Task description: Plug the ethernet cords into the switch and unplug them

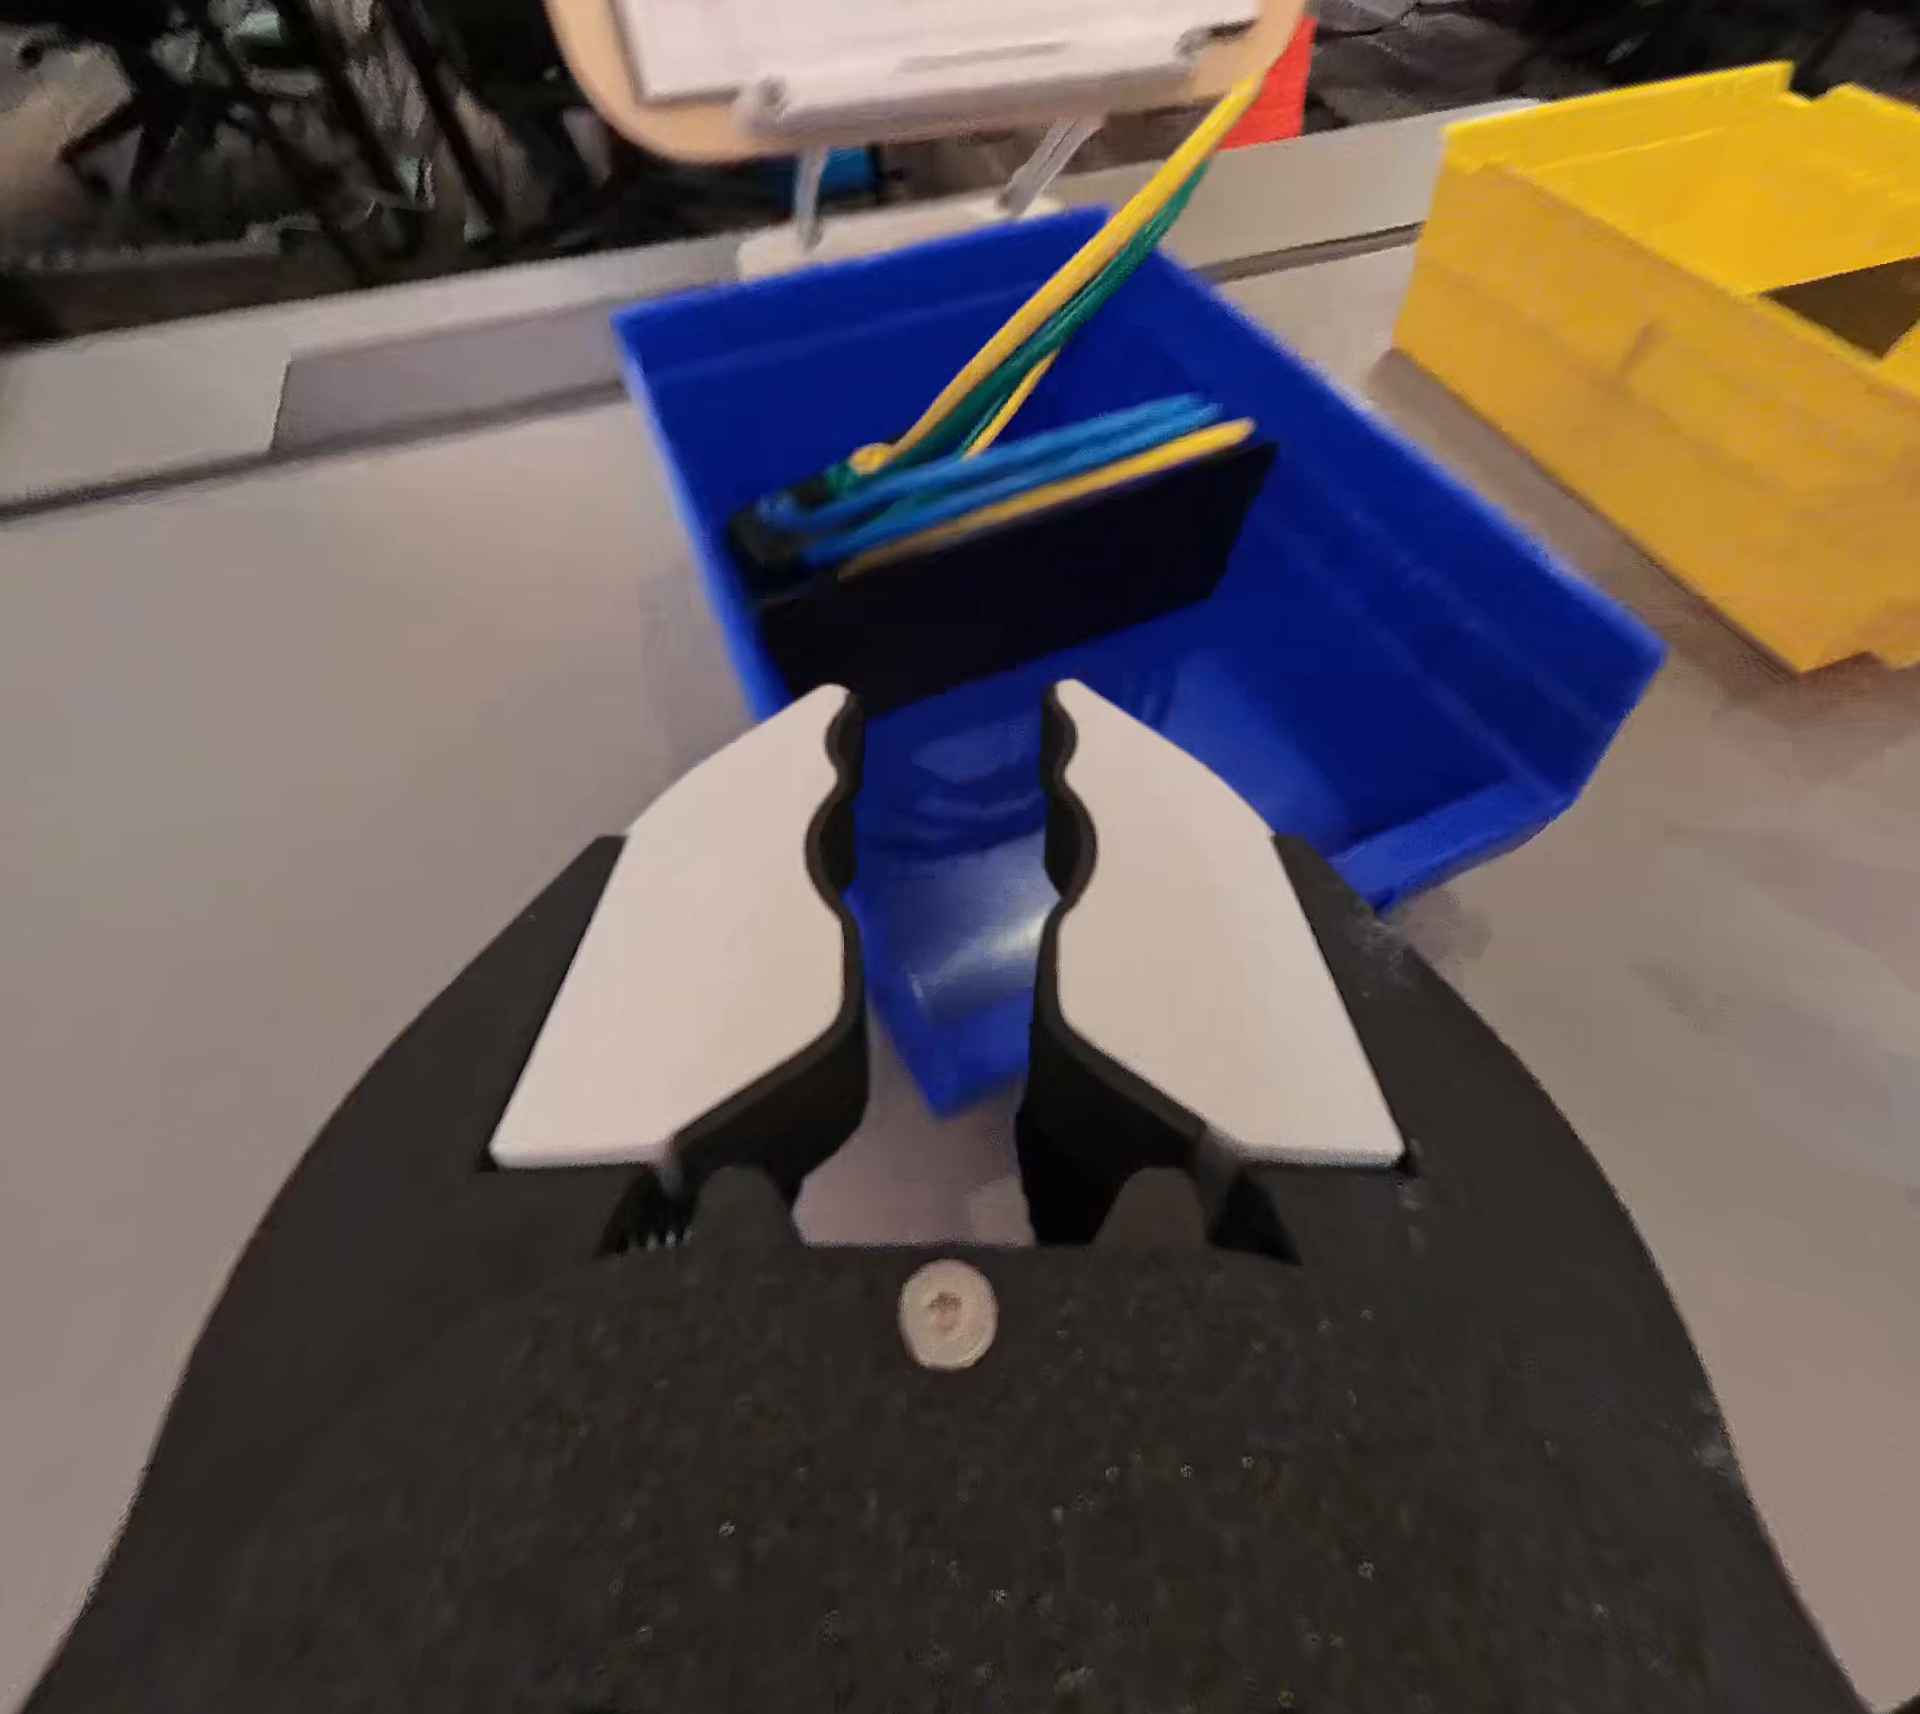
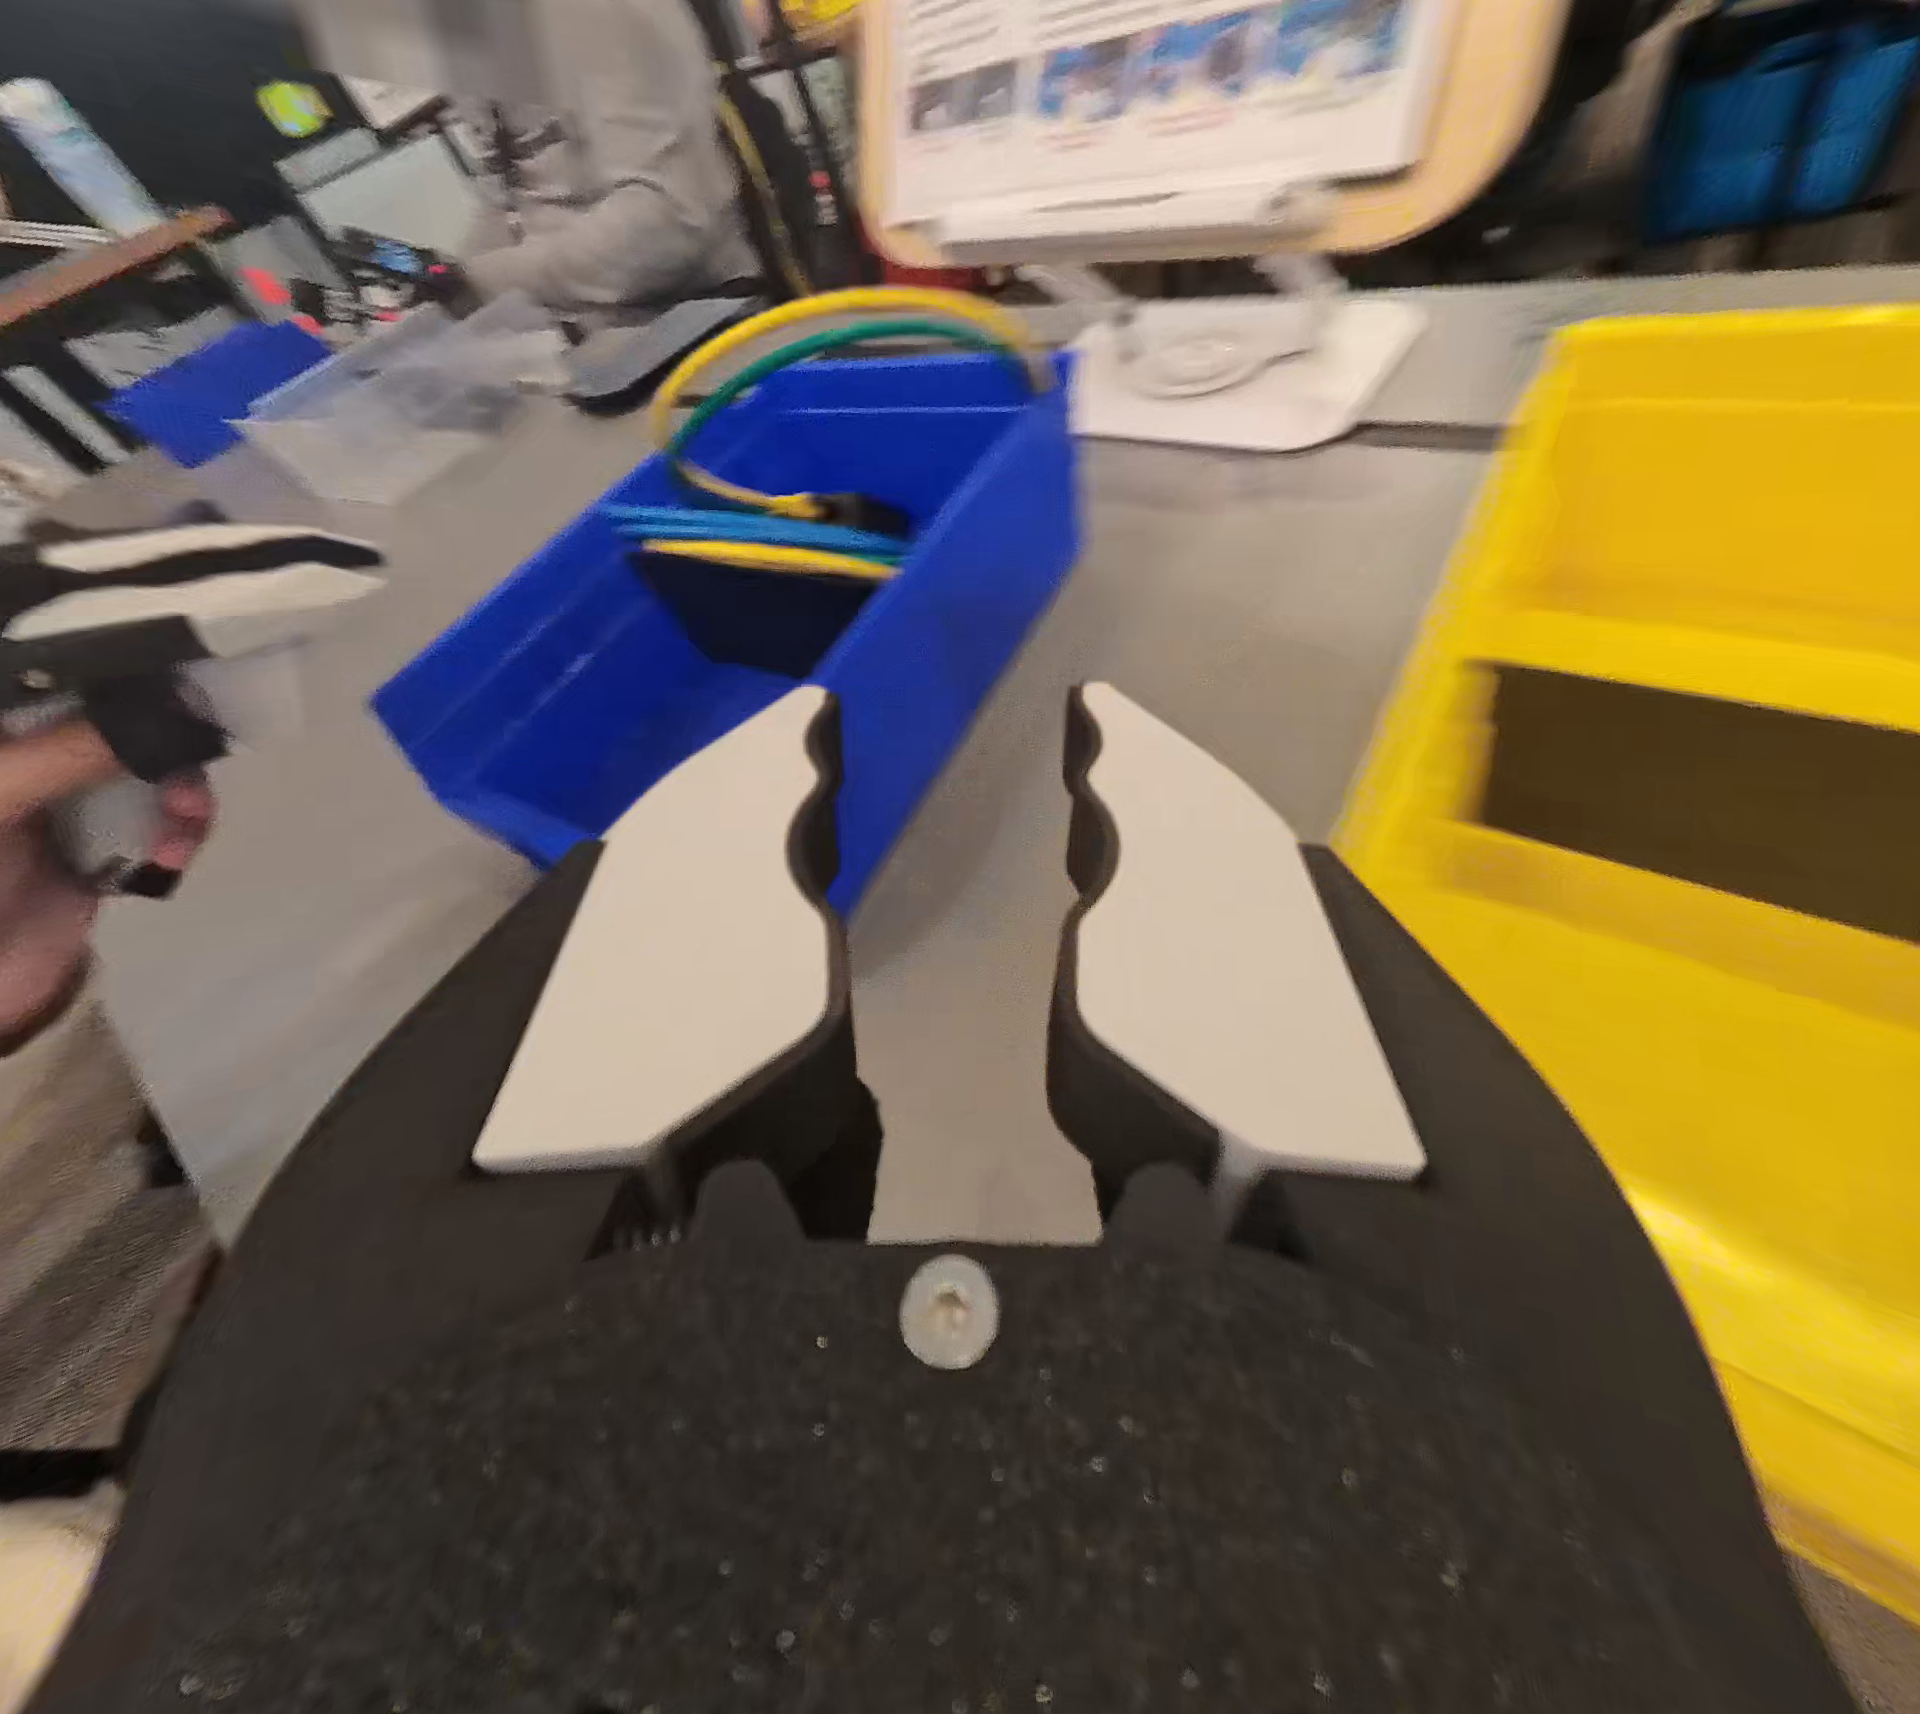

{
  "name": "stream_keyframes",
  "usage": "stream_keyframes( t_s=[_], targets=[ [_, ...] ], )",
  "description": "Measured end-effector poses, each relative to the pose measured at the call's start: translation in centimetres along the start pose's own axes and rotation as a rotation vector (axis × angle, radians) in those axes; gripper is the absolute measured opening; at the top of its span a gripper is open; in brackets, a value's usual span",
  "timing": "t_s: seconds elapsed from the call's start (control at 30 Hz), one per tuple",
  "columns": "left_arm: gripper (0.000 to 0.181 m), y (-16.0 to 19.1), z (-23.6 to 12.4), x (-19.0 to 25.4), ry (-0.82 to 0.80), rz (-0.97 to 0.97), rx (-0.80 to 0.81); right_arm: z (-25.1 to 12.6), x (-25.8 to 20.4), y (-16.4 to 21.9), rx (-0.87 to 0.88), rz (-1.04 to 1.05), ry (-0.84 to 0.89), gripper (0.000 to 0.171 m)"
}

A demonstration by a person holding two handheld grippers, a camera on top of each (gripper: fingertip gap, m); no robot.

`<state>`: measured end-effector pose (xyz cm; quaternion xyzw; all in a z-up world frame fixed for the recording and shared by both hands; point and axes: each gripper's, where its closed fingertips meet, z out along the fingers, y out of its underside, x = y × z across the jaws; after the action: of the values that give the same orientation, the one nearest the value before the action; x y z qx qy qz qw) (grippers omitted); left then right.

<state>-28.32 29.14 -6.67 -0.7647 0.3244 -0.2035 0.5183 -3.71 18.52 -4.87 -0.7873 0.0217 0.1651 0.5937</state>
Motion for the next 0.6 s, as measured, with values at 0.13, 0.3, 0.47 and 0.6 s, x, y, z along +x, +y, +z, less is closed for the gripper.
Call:
stream_keyframes(
  t_s=[0.13, 0.3, 0.47, 0.6],
  targets=[
    [0.037, 5.4, 0.0, -1.4, -0.010, -0.136, -0.031, 7.0, -6.1, 6.9, -0.066, -0.024, 0.048, 0.058],
    [0.032, 7.3, 2.7, -1.3, -0.011, -0.130, -0.126, 10.2, -6.8, 10.2, -0.123, 0.026, 0.236, 0.052],
    [0.008, 7.6, 3.4, -3.2, -0.081, -0.088, -0.181, 10.8, -5.4, 9.7, -0.134, -0.018, 0.469, 0.020],
    [0.004, 6.8, 2.4, -5.9, -0.134, -0.136, -0.156, 11.7, -7.4, 9.6, -0.157, -0.009, 0.478, 0.014]
  ],
)
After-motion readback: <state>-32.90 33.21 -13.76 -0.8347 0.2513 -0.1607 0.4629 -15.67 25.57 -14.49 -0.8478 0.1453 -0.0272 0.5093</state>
